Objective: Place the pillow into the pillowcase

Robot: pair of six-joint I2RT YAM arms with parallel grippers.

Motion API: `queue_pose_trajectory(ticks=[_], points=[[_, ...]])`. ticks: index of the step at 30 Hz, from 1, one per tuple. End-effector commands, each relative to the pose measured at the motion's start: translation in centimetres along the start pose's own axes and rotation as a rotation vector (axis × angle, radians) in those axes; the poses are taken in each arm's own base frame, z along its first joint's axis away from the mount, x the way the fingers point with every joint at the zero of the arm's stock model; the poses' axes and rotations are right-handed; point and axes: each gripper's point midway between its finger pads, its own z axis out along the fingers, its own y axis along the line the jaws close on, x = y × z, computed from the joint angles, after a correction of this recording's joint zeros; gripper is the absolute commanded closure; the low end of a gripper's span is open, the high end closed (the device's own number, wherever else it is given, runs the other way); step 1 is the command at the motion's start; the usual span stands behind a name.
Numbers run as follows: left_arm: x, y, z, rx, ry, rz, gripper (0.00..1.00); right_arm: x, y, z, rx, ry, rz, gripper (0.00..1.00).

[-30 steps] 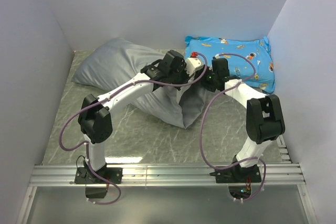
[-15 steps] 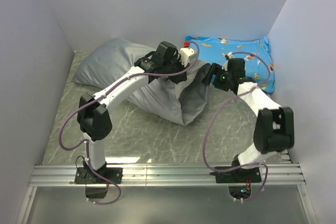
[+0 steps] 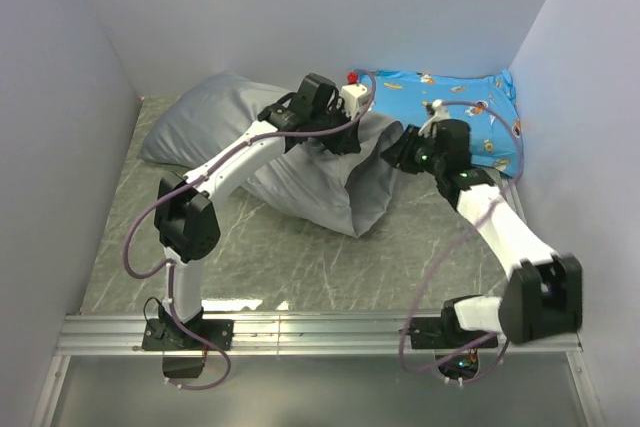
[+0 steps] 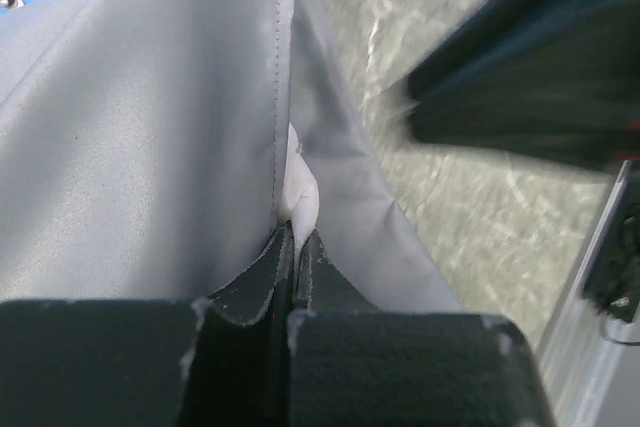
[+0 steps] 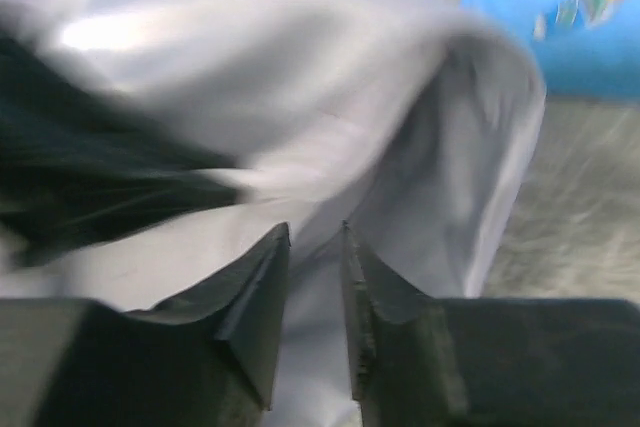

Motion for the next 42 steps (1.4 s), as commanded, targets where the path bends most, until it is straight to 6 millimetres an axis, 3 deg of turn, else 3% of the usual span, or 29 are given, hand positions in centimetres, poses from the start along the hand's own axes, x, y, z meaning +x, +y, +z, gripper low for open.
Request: queue_pose_trajectory(ticks=[1,4,5,6,8,9,14,18,21,25,29,31,32,34,35,36,37,38,42], points=[[-6.1,-2.5,-2.0,0.122,-0.164,-0.007,1.0,5.1,-2.1,3.7,0.028,0.125,0.158,0.67],[-6.6,-2.2,-2.2,0.145,-0.175,-0.052,1.0,5.7,-2.4,5.8,0.043,0.11,0.165,0.65],[-6.7,-2.2,-2.1,0.15,-0.174,-0.06,1.0,5.0,-2.5,6.4,0.055,0.082,0.163,0.61],[-6.7,-2.1,-2.1,0.154,-0.177,-0.076,1.0,5.2,-2.8,7.1,0.07,0.078,0.172,0.44],[-6.7,-2.1,-2.0,0.165,-0.177,-0.088,1.0,4.1,-2.2,8.3,0.085,0.031,0.168,0.37],[-6.6,-2.1,-2.0,0.167,-0.174,-0.103,1.0,4.4,-2.3,9.0,0.102,0.037,0.169,0.35],[-6.2,-2.4,-1.8,0.199,-0.169,-0.125,1.0,5.1,-2.3,11.8,0.213,0.035,0.172,0.32],[-6.4,-2.6,-2.2,0.219,-0.178,-0.148,1.0,7.8,-5.2,13.8,0.351,0.089,0.191,0.23],[-6.8,-2.8,-2.9,0.241,-0.196,-0.171,1.0,9.5,-7.1,14.4,0.421,0.124,0.205,0.22],[-7.4,-3.0,-3.4,0.279,-0.209,-0.205,1.0,11.0,-8.1,15.9,0.447,0.164,0.198,0.23],[-7.9,-3.0,-4.0,0.289,-0.219,-0.223,1.0,12.0,-8.7,16.9,0.489,0.212,0.136,0.3],[-8.0,-2.6,-4.2,0.275,-0.225,-0.223,1.0,12.5,-9.7,16.8,0.528,0.236,0.097,0.43],[-7.7,-2.4,-4.1,0.263,-0.216,-0.226,1.0,12.6,-9.9,16.4,0.543,0.245,0.081,0.6],[-7.5,-1.6,-3.8,0.222,-0.212,-0.226,1.0,12.0,-10.1,15.6,0.544,0.252,0.042,0.77],[-7.2,-1.2,-3.5,0.198,-0.206,-0.222,1.0,12.2,-10.4,14.8,0.542,0.279,0.048,0.91],[-6.5,-0.6,-3.2,0.169,-0.193,-0.23,1.0,11.0,-9.7,14.0,0.516,0.268,0.026,0.96],[-6.2,0.2,-3.0,0.128,-0.191,-0.235,1.0,11.2,-9.7,13.1,0.513,0.285,0.018,1.0],[-5.7,0.8,-2.7,0.098,-0.185,-0.232,1.0,9.5,-8.5,11.9,0.462,0.259,0.02,1.0],[-2.4,3.2,-1.0,0.002,-0.108,-0.25,1.0,6.9,-7.4,8.0,0.376,0.231,-0.012,1.0]])
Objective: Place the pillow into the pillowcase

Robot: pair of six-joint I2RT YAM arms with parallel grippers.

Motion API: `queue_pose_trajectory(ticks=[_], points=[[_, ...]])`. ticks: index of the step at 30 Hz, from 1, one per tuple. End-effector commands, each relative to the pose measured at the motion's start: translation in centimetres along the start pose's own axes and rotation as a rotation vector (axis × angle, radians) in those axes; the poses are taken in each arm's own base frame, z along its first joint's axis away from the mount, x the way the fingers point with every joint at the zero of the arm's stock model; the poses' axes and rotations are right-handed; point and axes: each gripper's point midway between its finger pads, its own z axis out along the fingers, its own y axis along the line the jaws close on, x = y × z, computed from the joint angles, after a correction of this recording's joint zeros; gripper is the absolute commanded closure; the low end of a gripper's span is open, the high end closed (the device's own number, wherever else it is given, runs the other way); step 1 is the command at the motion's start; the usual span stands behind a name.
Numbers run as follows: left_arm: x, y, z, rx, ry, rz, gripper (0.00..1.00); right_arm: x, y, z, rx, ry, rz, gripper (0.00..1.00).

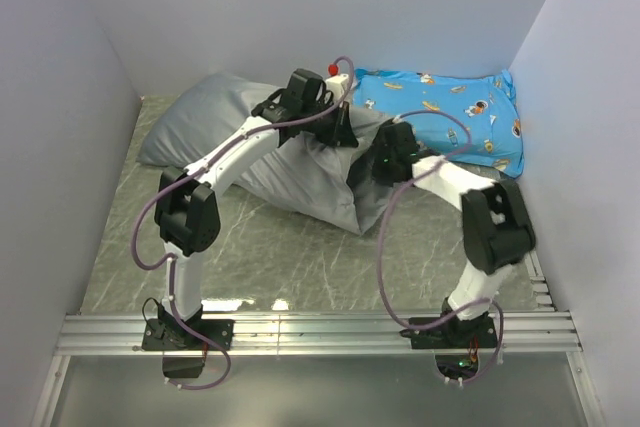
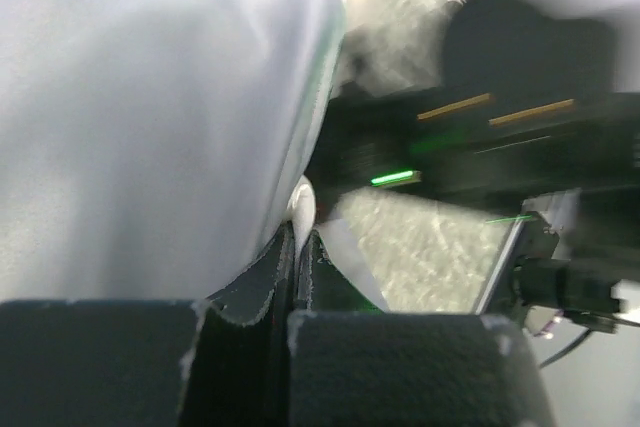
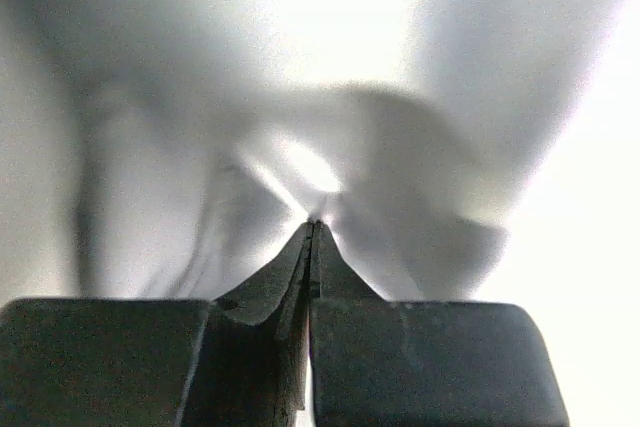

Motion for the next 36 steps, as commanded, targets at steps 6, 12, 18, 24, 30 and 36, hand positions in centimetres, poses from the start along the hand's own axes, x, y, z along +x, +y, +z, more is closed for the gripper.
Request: queue_pose_trajectory(ticks=[6,12,18,24,30,36], points=[[2.8,3.7,0.1,-0.128,0.03,0.065,1.0,-5.5,-2.0,-9.3,-0.133,-0.145,-0.045,1.0],[6.1,4.9,0.4,-0.136,0.096,0.081,1.0,-6.2,-3.0,-11.2,-0.2,-0.154,-0.01,1.0],[6.0,3.7,0.0,-0.07,0.081,0.088,1.0,-4.3,-1.1,-9.8,-0.278,-0.047,0.021,0.84],[4.0,2.0,0.3,-0.002,0.046,0.053,1.0,-0.7,2.4,-6.3,-0.276,-0.033,0.053,0.5],[3.7,1.5,0.4,0.026,0.042,0.031,1.0,0.1,2.1,-2.0,-0.172,0.001,0.083,0.38],[3.8,1.1,0.1,0.038,0.036,0.027,1.0,-0.9,3.6,1.1,-0.156,-0.028,0.117,0.37]])
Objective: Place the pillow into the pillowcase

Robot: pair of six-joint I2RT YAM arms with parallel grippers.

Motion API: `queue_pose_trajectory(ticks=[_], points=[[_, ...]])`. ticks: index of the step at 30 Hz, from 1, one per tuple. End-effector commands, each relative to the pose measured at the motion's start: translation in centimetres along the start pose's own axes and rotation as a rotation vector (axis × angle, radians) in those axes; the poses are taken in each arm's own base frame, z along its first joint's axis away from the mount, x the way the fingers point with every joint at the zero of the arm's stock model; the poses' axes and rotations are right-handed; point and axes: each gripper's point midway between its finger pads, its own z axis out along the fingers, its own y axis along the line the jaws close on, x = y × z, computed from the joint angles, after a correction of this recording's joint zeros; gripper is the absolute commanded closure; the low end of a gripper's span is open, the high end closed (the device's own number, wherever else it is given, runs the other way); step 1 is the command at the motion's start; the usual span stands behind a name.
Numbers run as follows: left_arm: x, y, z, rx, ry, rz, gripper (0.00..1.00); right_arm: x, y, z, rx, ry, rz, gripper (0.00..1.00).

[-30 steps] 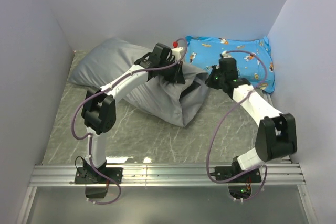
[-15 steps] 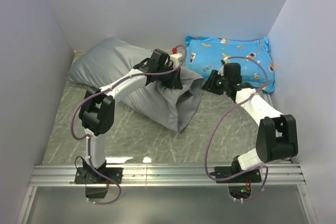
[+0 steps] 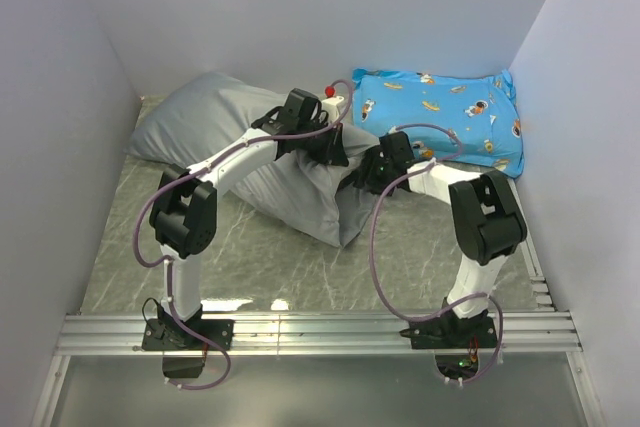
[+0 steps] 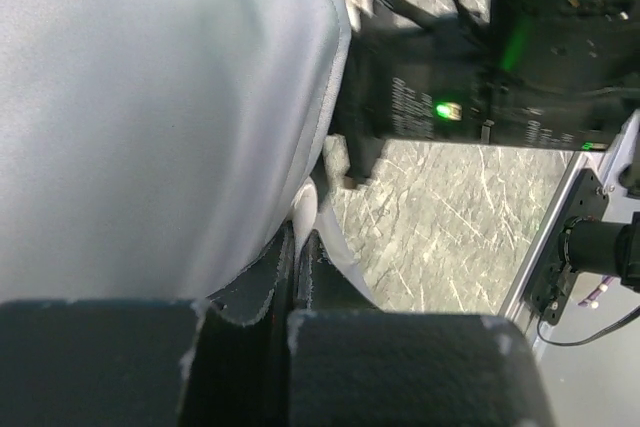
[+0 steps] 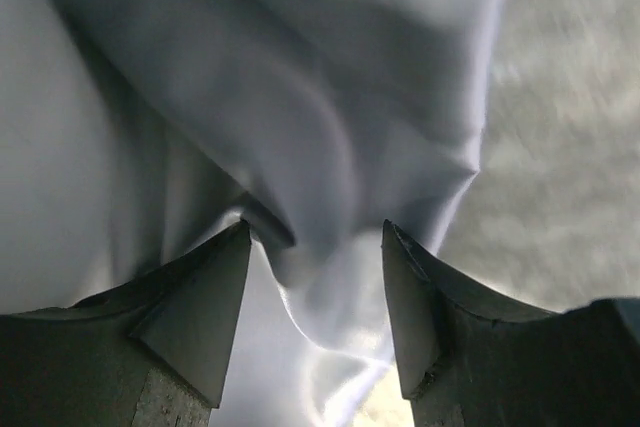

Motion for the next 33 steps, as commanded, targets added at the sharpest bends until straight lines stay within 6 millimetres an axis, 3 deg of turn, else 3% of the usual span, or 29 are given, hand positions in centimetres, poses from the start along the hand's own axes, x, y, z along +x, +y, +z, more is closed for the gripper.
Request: queue_pose_trajectory(ticks=[1,7,11,15,16,17,18,19,20,21,25,27,28,31,33], points=[[-2.0,-1.7,-1.1,0.063,-0.054,0.015,1.0,-4.1,3.1,1.0,-0.045,-0.129,0.017,0.37],[-1.2,-1.6,-0.9,0.066,-0.044,0.002,1.0,-4.5,4.0,2.3,-0.053,-0.101,0.028,0.37],[-1.3,-1.8,-1.0,0.073,-0.046,-0.002,1.0,-4.1,5.1,1.3,-0.105,-0.088,0.028,0.32],[-1.6,-1.7,-1.0,0.067,-0.058,-0.013,1.0,-5.0,3.6,3.2,0.056,-0.103,-0.003,0.33],[-1.9,-1.6,-1.1,0.064,-0.064,-0.012,1.0,-3.8,2.0,4.3,0.12,-0.06,-0.016,0.39],[-1.8,-1.6,-1.0,0.06,-0.06,-0.017,1.0,-3.4,1.7,4.6,0.135,-0.048,-0.02,0.46],[-1.9,-1.5,-1.2,0.055,-0.064,-0.019,1.0,-2.7,1.1,4.8,0.146,-0.03,-0.022,0.78],[-1.9,-1.2,-1.3,0.045,-0.064,-0.022,1.0,-2.9,1.0,4.6,0.141,-0.037,-0.035,0.93],[-1.8,-1.1,-1.4,0.042,-0.063,-0.023,1.0,-3.1,0.8,4.4,0.137,-0.035,-0.039,1.0],[-1.7,-0.7,-1.4,0.035,-0.061,-0.025,1.0,-3.1,0.6,4.2,0.131,-0.031,-0.048,1.0],[0.7,1.3,-1.3,0.006,0.001,-0.016,1.0,-5.4,1.2,-0.5,-0.049,-0.037,-0.071,1.0],[2.6,2.8,-1.1,-0.026,0.052,0.022,1.0,-6.7,0.8,-3.5,-0.086,-0.076,-0.071,1.0],[3.8,3.7,-1.1,-0.034,0.078,0.016,1.0,-8.0,-0.5,-4.8,-0.091,-0.105,-0.064,1.0],[6.5,4.7,-1.2,-0.022,0.165,0.034,1.0,-9.8,-1.6,-8.3,-0.145,-0.171,-0.055,1.0],[7.8,5.0,-1.0,-0.005,0.208,0.09,1.0,-10.3,-0.8,-10.0,-0.219,-0.199,-0.06,1.0]])
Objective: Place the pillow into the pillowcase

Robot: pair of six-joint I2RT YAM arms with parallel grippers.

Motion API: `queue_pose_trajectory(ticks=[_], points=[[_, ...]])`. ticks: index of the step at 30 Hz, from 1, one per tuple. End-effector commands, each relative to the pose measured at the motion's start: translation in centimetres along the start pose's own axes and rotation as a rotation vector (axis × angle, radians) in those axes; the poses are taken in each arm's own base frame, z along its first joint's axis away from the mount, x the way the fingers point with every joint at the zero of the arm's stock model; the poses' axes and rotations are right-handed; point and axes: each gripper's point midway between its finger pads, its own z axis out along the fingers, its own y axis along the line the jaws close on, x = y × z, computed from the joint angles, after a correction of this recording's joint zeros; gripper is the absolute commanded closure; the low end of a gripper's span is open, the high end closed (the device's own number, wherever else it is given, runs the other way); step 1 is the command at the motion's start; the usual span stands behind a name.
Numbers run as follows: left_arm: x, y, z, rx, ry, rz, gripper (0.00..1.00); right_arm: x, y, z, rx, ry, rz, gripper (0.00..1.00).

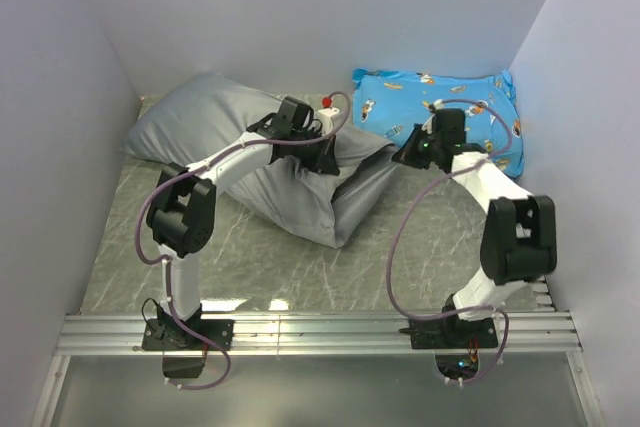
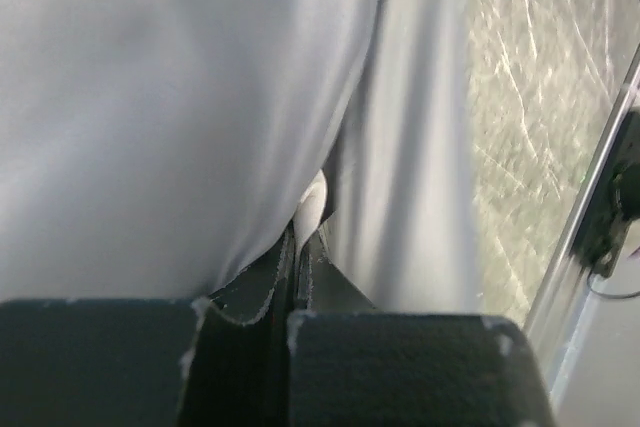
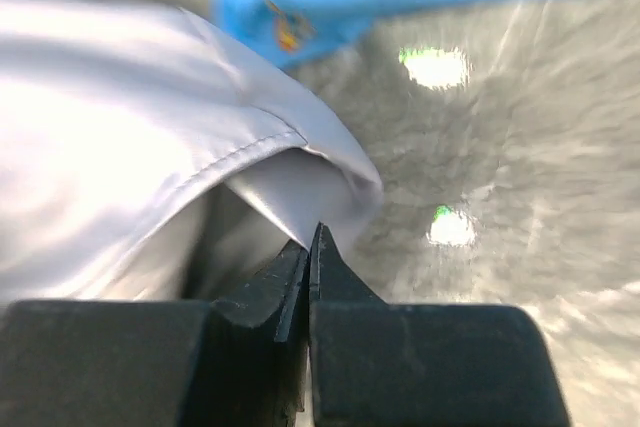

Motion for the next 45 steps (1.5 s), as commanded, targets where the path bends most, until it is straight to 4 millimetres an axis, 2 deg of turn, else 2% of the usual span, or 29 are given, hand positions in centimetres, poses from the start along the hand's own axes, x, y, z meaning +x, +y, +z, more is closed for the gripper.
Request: queue_pose_trajectory(ticks=[1,4,5,9,11,13,15,16,17,18,21,22,23,24,25,26,27,28,29,32,33,34,35,36,38,39,41,42,45], points=[[5.1,2.3,-0.5,-0.011,0.159,0.042,1.0,-2.9,2.4,-4.1,-0.17,-0.097,-0.064,1.0],[6.0,1.7,0.3,0.007,0.198,0.104,1.0,-3.0,5.2,-5.8,-0.327,-0.102,-0.044,1.0],[6.2,1.6,0.6,0.008,0.204,0.119,1.0,-2.4,6.2,-6.1,-0.38,-0.083,-0.037,1.0],[8.1,-0.3,2.0,0.039,0.26,0.186,1.0,-2.0,9.4,-7.2,-0.499,-0.086,-0.026,1.0],[7.8,-1.2,2.4,0.079,0.24,0.171,1.0,-1.1,10.5,-7.4,-0.533,-0.054,-0.044,1.0],[5.5,-2.0,2.5,0.114,0.179,0.091,1.0,1.7,12.1,-7.8,-0.592,0.036,-0.059,1.0],[0.9,-3.5,2.7,0.166,0.057,0.027,1.0,4.6,12.8,-8.3,-0.632,0.12,-0.05,1.0],[-0.8,-3.9,2.6,0.174,0.016,0.026,1.0,6.6,13.4,-8.8,-0.663,0.18,-0.065,1.0],[-3.4,-4.2,2.6,0.178,-0.068,0.058,1.0,7.8,13.3,-9.0,-0.673,0.216,-0.07,1.0],[-5.6,-4.6,2.3,0.168,-0.12,0.026,1.0,8.7,13.3,-9.5,-0.684,0.243,-0.079,1.0],[-8.4,-4.8,2.2,0.153,-0.163,0.021,1.0,9.4,12.4,-10.0,-0.669,0.282,-0.108,1.0],[-8.4,-4.8,2.1,0.158,-0.154,0.019,0.98,8.9,12.0,-10.1,-0.662,0.27,-0.116,1.0],[-8.2,-4.8,2.0,0.156,-0.142,0.039,0.93,7.1,11.1,-9.7,-0.624,0.228,-0.1,1.0],[-7.4,-4.9,1.7,0.16,-0.107,0.027,0.85,6.2,10.7,-9.5,-0.617,0.209,-0.087,1.0],[-7.0,-5.7,1.1,0.198,-0.095,0.037,0.7,5.3,10.2,-9.3,-0.604,0.192,-0.079,1.0],[-6.7,-6.2,0.4,0.214,-0.09,0.043,0.64,3.1,9.8,-9.2,-0.58,0.143,-0.079,1.0],[-6.5,-7.4,-1.4,0.229,-0.099,0.087,0.59,2.4,9.0,-8.3,-0.549,0.134,-0.072,1.0],[-6.1,-7.7,-2.4,0.211,-0.089,0.104,0.47,1.6,8.7,-7.9,-0.531,0.122,-0.068,1.0],[-6.9,-8.9,-4.7,0.188,-0.124,0.18,0.42,0.3,8.5,-7.2,-0.507,0.108,-0.063,1.0],[-6.1,-8.5,-7.3,0.053,-0.094,0.255,0.32,-1.2,8.6,-6.7,-0.507,0.098,-0.04,1.0],[-6.0,-9.1,-8.6,0.012,-0.1,0.274,0.3,-1.2,8.8,-6.5,-0.522,0.112,-0.022,1.0],[-5.2,-8.7,-9.1,-0.04,-0.075,0.274,0.19,-1.3,9.0,-6.5,-0.536,0.117,-0.012,1.0],[-5.1,-7.8,-10.1,-0.138,-0.076,0.304,0.19,-1.1,9.2,-6.4,-0.549,0.13,0.006,1.0],[-3.4,-7.6,-9.5,-0.172,-0.03,0.312,0.19,-1.1,9.6,-6.7,-0.57,0.136,0.023,1.0],[-2.3,-7.0,-9.8,-0.235,-0.009,0.328,0.25,-0.6,9.9,-7.3,-0.597,0.158,0.03,1.0],[-0.8,-7.2,-9.2,-0.222,0.022,0.337,0.28,-0.2,9.9,-7.5,-0.6,0.167,0.03,1.0],[-0.6,-7.6,-8.5,-0.217,0.018,0.364,0.33,0.5,9.7,-8.1,-0.591,0.179,0.02,1.0],[-0.3,-8.5,-7.8,-0.202,0.026,0.38,0.33,1.2,9.2,-8.1,-0.573,0.196,0.012,1.0],[1.3,-8.3,-5.2,-0.278,0.113,0.426,0.25,2.5,8.0,-8.1,-0.522,0.206,-0.008,1.0]])
